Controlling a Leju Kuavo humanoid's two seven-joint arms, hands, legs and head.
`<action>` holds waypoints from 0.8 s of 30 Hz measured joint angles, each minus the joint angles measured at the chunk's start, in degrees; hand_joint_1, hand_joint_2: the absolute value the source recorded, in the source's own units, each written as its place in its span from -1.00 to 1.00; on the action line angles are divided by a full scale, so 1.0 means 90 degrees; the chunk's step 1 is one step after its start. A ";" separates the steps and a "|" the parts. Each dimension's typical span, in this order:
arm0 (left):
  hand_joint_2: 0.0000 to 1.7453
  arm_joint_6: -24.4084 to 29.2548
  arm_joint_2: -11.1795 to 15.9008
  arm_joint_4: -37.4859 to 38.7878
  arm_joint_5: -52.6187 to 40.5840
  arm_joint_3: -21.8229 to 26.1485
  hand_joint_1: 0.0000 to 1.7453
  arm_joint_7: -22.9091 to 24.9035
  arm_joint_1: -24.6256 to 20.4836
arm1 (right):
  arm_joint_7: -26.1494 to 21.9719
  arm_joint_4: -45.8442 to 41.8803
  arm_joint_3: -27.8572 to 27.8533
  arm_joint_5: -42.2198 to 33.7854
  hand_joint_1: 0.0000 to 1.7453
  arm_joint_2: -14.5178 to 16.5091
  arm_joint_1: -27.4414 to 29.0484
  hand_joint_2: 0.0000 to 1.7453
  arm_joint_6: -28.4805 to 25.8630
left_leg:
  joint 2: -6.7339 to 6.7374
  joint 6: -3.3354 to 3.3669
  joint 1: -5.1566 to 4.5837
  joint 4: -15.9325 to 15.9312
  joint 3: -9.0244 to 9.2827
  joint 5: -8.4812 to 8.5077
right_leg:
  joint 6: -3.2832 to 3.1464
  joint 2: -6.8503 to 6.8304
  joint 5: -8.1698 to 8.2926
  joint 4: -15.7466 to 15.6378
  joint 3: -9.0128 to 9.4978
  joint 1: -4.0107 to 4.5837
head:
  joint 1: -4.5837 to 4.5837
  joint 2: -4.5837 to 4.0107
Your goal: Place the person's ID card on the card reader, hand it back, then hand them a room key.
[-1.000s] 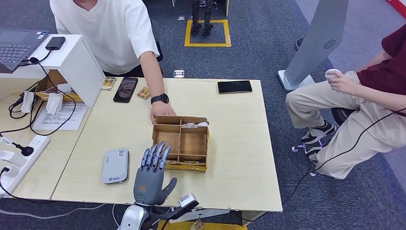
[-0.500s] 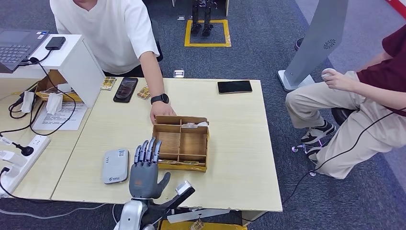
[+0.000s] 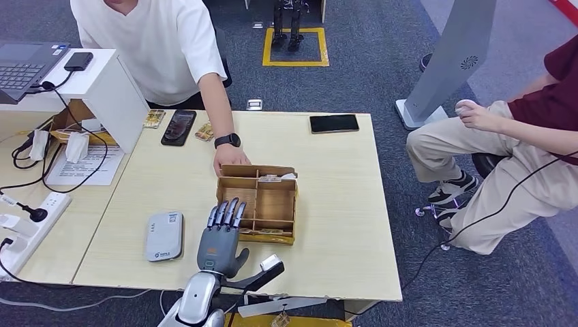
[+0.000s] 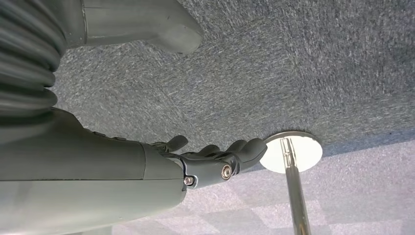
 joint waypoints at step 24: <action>1.00 0.0714 0.0117 -0.0126 0.0290 -0.0088 -1.00 0.0013 0.0130 | -0.0005 0.0002 0.0000 0.0042 -1.00 0.0002 -0.0001 1.00 0.0001 | -0.0001 0.0000 0.0000 0.0000 -0.0001 0.0000 | 0.0000 -0.0001 0.0000 0.0000 0.0000 0.0000 | 0.0001 0.0000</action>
